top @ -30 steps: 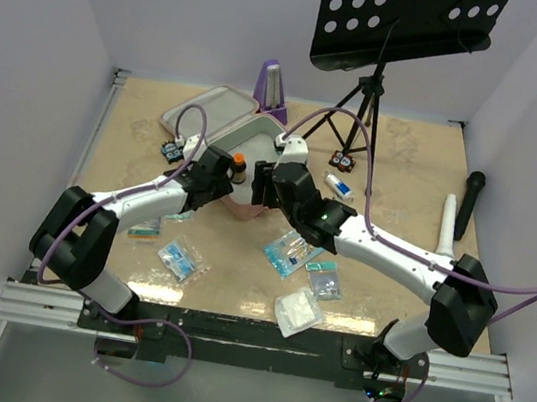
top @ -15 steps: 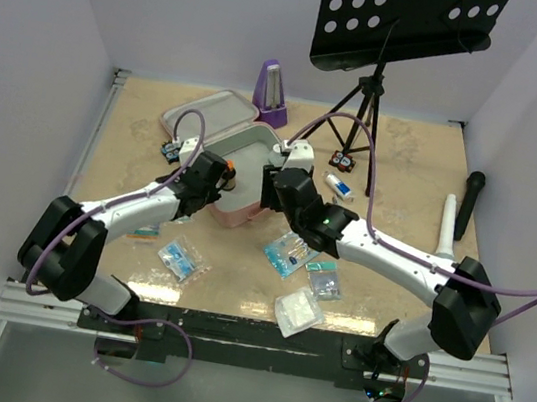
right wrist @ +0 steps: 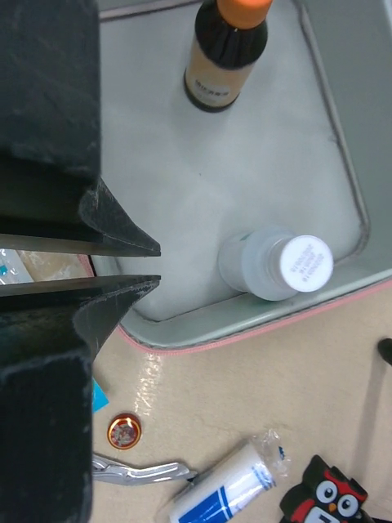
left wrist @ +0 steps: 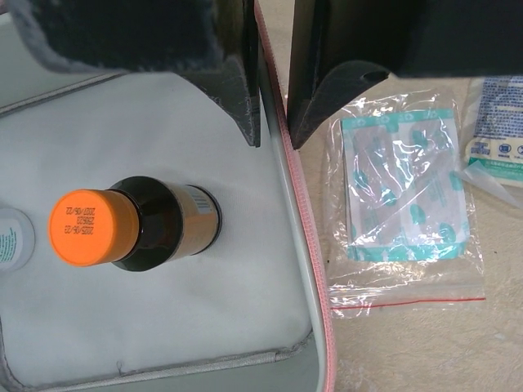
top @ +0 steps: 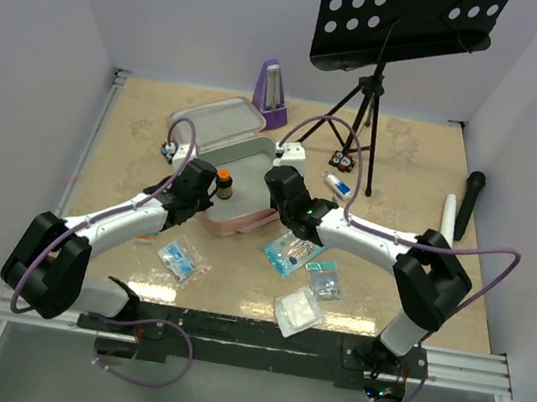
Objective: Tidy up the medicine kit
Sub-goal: Adjust the medicine box at the center of the board, then adjust the pill bottle in the medicine box.
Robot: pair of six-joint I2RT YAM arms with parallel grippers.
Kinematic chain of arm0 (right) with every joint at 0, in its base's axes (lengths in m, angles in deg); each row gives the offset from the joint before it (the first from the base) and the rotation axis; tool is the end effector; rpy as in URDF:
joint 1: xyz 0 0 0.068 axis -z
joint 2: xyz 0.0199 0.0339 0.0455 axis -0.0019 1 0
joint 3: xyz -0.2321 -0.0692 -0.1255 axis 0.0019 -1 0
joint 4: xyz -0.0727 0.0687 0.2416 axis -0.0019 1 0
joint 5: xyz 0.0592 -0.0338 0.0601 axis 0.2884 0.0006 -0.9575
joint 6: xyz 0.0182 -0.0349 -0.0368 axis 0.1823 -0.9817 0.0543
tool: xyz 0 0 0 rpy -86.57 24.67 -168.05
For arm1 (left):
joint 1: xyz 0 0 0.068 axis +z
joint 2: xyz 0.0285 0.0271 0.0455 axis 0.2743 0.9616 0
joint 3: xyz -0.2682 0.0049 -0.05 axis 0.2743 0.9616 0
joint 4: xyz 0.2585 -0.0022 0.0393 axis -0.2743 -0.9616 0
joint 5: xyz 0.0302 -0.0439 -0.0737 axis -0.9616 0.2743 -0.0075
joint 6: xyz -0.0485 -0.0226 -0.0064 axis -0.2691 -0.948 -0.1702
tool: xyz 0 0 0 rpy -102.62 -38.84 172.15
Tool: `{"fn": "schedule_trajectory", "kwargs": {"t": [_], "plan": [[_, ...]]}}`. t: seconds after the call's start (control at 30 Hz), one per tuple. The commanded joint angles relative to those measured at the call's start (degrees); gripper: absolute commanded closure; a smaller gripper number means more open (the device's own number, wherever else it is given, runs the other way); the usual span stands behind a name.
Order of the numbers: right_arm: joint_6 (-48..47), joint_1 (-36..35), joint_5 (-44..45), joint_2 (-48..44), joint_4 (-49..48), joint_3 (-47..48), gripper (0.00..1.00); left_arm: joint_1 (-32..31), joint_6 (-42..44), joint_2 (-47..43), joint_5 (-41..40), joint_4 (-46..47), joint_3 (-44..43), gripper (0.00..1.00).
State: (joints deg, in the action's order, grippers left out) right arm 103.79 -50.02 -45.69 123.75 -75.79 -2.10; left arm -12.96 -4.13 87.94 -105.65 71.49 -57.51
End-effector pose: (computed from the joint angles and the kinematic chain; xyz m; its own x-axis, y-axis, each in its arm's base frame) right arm 0.2520 0.2712 0.2367 -0.4557 -0.0575 -0.8883 -0.1878 0.9817 0.0329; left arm 0.2401 -0.1151 0.1990 -0.6011 -0.3860 -0.6998 -0.3222 0.9184 -0.2298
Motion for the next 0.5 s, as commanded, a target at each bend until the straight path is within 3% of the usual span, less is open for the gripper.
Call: {"fn": "schedule_trajectory", "kwargs": {"t": [0.0,0.47], "plan": [[-0.8,0.9,0.1,1.4,-2.4,3.5,0.82,-0.2,1.8,-0.3,4.8,0.6,1.9,0.94],[-3.4,5.9,-2.3,10.1,-2.9,12.8,0.86,-0.4,1.7,0.1,5.7,1.1,2.2,0.99]]}}
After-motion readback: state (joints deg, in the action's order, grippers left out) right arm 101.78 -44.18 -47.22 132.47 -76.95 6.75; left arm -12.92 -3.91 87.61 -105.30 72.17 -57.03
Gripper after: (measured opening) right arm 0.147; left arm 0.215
